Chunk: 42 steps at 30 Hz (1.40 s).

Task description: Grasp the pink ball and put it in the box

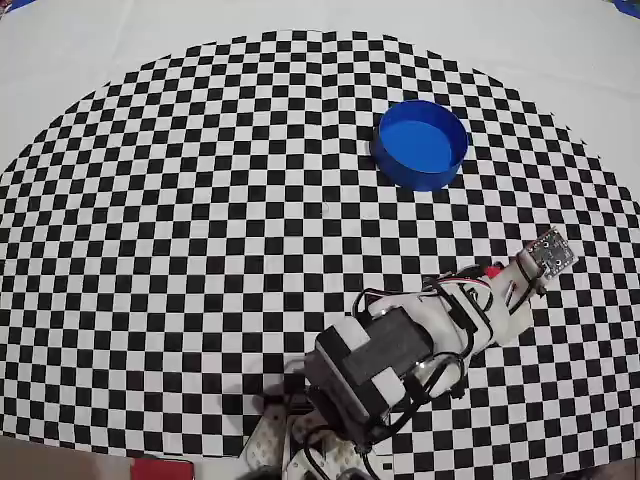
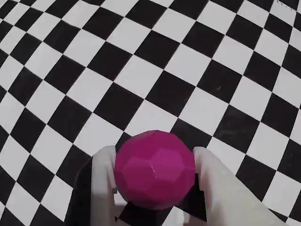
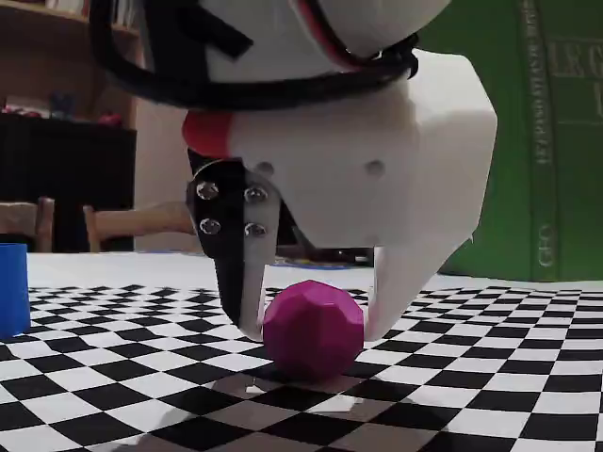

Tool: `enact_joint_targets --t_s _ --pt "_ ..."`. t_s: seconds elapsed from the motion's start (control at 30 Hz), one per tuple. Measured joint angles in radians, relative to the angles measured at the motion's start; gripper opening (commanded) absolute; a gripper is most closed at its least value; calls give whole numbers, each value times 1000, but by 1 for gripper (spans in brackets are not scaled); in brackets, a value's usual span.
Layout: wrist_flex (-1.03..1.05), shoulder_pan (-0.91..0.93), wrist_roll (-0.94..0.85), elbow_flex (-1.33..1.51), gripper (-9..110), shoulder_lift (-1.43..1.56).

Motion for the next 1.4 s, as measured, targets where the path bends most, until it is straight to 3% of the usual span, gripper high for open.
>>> enact_joint_targets --t_s 0.6,1.4 --pt "-9 0 0 0 0 5" --pt "-9 0 0 69 0 225"
